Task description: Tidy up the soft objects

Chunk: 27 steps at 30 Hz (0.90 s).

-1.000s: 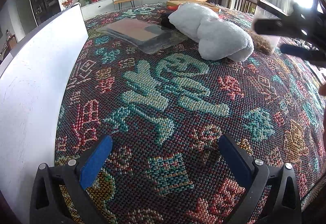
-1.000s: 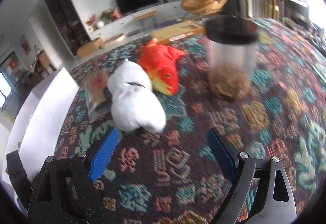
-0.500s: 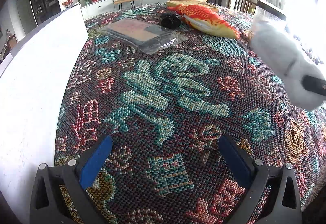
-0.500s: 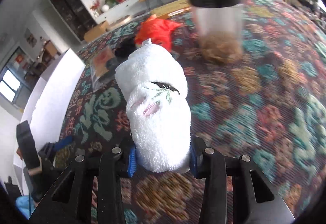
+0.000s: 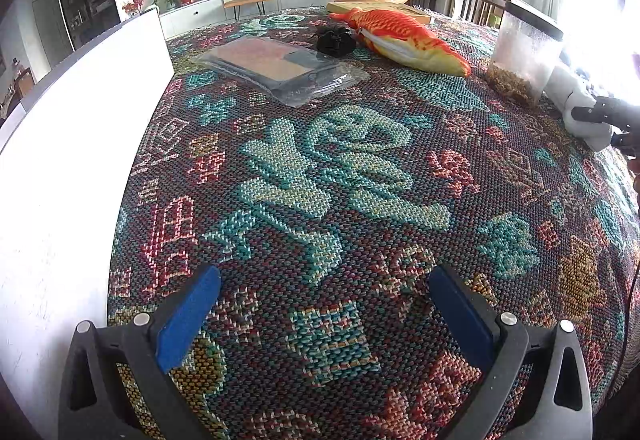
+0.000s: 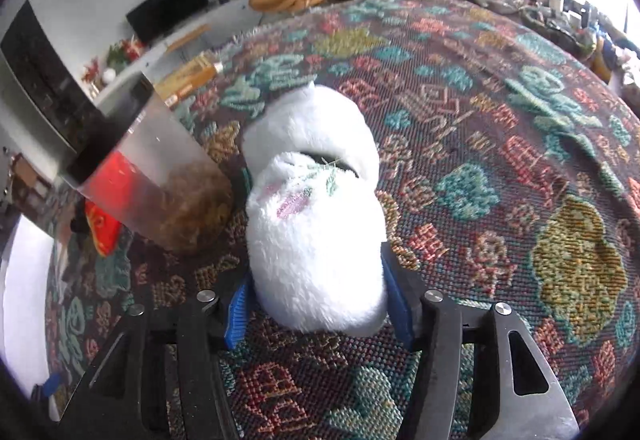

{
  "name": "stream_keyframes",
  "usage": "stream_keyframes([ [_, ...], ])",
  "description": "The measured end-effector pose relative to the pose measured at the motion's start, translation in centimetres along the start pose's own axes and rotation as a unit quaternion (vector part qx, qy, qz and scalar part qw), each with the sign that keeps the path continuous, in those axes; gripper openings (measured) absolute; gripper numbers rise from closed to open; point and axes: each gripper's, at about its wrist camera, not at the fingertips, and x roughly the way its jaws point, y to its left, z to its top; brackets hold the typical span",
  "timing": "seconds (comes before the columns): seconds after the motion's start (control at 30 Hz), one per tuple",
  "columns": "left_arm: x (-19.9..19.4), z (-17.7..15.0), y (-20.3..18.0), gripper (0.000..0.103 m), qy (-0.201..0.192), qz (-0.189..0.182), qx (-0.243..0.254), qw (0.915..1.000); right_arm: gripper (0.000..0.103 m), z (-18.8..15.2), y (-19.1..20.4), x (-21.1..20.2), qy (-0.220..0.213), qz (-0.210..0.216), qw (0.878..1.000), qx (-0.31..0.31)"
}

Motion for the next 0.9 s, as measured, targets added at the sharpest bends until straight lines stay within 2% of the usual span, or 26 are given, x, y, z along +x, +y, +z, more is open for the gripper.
stream_keyframes([
  [0.03,0.0,0.0,0.0,0.103,0.000,0.000,0.000,1.0000,0.069,-0.1,0.1,-0.9,-0.018,0.009,1.000,-0.004],
  [0.13,0.0,0.0,0.0,0.103,0.000,0.000,0.000,1.0000,0.080,-1.5,0.2,-4.7,-0.073,0.042,0.996,-0.003],
  [0.23,0.0,0.0,0.0,0.103,0.000,0.000,0.000,1.0000,0.082,-3.5,0.8,-7.1,-0.092,0.020,0.995,-0.022],
  [0.33,0.1,0.0,0.0,0.103,0.000,0.000,0.000,1.0000,0.082,-5.5,0.9,-6.5,-0.039,-0.035,0.998,-0.034],
  [0.4,0.1,0.0,0.0,0.103,0.000,0.000,0.000,1.0000,0.082,-6.8,0.3,-5.0,0.002,-0.044,0.998,-0.034],
  [0.47,0.1,0.1,0.0,0.103,0.000,0.000,0.000,1.0000,0.083,-7.3,-0.8,-3.5,0.035,-0.037,0.999,-0.016],
  [0.53,0.1,0.0,0.0,0.103,0.000,0.000,0.000,1.0000,0.082,-7.4,-1.4,-3.9,0.016,-0.032,0.999,-0.012],
  [0.6,0.1,0.1,0.0,0.103,0.000,0.001,0.000,1.0000,0.086,-7.5,-1.3,-3.5,0.016,-0.033,0.999,-0.021],
  [0.63,0.1,0.1,0.0,0.103,0.000,0.001,-0.001,1.0000,0.091,-7.5,-1.1,-3.3,0.019,-0.034,0.999,-0.027],
  [0.8,0.0,0.0,0.0,0.103,0.000,0.002,-0.001,1.0000,0.096,-7.6,0.1,-2.8,0.025,-0.057,0.996,-0.060],
  [0.9,0.0,0.0,0.0,0.103,0.000,0.002,-0.001,1.0000,0.096,-7.7,0.0,-2.7,0.024,-0.056,0.996,-0.062],
])
